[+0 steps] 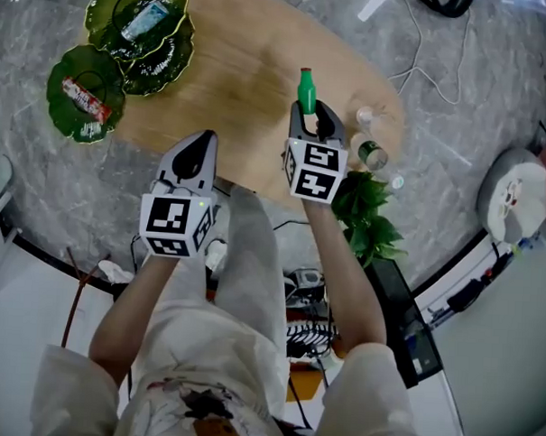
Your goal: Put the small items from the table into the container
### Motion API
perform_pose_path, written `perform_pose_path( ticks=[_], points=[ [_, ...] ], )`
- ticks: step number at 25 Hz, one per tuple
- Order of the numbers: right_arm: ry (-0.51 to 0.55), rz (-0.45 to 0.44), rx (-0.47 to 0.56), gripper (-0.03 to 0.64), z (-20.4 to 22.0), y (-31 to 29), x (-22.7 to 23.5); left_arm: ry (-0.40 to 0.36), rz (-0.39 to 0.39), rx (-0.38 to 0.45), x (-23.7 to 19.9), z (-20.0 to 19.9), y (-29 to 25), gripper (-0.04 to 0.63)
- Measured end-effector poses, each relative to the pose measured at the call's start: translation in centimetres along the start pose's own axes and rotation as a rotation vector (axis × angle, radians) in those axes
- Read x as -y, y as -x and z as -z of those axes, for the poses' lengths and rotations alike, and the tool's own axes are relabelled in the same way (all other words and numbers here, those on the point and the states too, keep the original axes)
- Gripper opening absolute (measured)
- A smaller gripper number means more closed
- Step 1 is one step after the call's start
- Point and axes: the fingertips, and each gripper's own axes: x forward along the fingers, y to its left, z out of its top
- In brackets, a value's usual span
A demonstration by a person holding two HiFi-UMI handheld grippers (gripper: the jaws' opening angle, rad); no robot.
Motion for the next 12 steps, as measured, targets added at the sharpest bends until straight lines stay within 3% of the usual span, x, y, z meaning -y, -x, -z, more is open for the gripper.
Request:
perform_pose_path(
  ticks=[12],
  points=[
    [0.055,-0.09,0.045,0.15,-2.6,7.2,-3.6,-0.049,0.009,0.036,2.3,-2.6,3.9,0.008]
  ],
)
